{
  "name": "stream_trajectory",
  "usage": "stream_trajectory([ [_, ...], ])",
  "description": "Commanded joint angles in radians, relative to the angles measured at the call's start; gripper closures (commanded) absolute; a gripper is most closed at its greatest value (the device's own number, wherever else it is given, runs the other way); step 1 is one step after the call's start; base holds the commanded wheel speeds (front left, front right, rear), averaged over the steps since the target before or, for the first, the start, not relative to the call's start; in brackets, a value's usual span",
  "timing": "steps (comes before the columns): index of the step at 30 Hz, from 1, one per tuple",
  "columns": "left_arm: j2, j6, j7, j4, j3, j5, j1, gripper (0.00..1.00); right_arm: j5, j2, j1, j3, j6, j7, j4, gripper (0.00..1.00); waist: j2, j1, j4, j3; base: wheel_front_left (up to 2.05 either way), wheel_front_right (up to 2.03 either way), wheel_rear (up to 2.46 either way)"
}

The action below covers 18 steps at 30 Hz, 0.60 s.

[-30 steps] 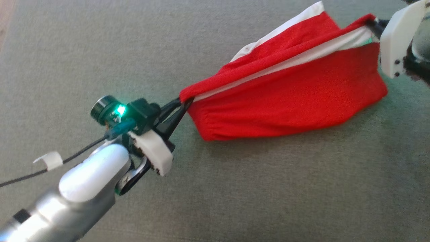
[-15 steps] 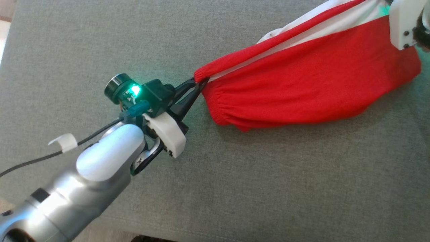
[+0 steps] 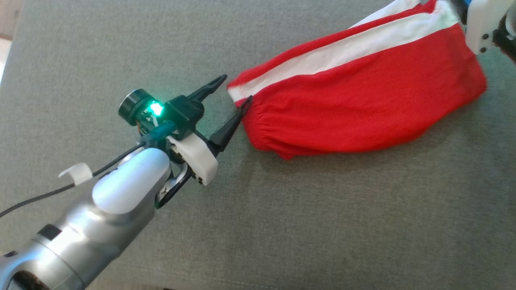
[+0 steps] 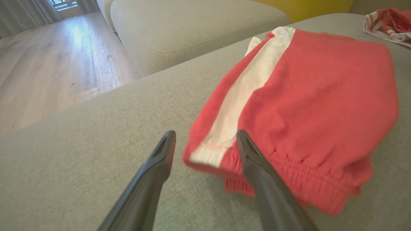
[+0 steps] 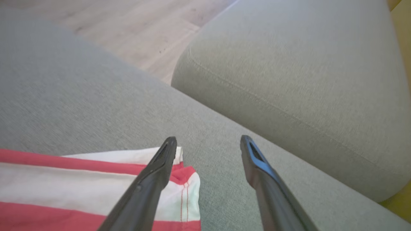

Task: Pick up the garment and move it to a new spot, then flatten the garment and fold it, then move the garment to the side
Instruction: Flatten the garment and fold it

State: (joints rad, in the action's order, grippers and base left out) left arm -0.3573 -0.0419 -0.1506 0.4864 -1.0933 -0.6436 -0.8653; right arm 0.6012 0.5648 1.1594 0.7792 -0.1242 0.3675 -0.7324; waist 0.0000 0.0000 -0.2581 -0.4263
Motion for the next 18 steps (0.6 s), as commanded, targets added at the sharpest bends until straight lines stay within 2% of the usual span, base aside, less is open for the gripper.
stream_trajectory([
  [1, -0.038, 0.009, -0.011, -0.012, 0.048, -0.01, -0.023, 0.0, 0.001, -0.014, 0.011, 0.001, -0.007, -0.041, 0.023, 0.0, 0.0, 0.0, 0.017, 0.025, 0.0, 0.0, 0.0],
  [5, -0.059, 0.047, -0.051, -0.028, 0.102, -0.054, 0.012, 0.0, 0.02, -0.034, -0.032, -0.019, -0.007, -0.191, 0.021, 0.0, 0.0, 0.0, 0.056, 0.083, 0.0, 0.0, 0.0],
  [7, -0.062, 0.081, -0.077, -0.052, 0.143, -0.07, 0.024, 0.0, -0.023, -0.023, -0.045, -0.013, -0.007, -0.26, 0.032, 0.0, 0.0, 0.0, 0.07, 0.106, 0.0, 0.0, 0.0],
  [14, -0.074, 0.175, -0.109, -0.159, 0.286, -0.112, 0.11, 0.0, -0.043, -0.091, -0.169, -0.159, -0.007, -0.428, 0.063, 0.0, 0.0, 0.0, 0.136, 0.175, 0.0, 0.0, 0.0],
  [18, -0.066, 0.222, -0.111, -0.249, 0.399, -0.088, 0.196, 0.0, -0.095, -0.143, -0.267, -0.27, -0.007, -0.488, 0.091, 0.0, 0.0, 0.0, 0.175, 0.208, 0.0, 0.0, 0.0],
])
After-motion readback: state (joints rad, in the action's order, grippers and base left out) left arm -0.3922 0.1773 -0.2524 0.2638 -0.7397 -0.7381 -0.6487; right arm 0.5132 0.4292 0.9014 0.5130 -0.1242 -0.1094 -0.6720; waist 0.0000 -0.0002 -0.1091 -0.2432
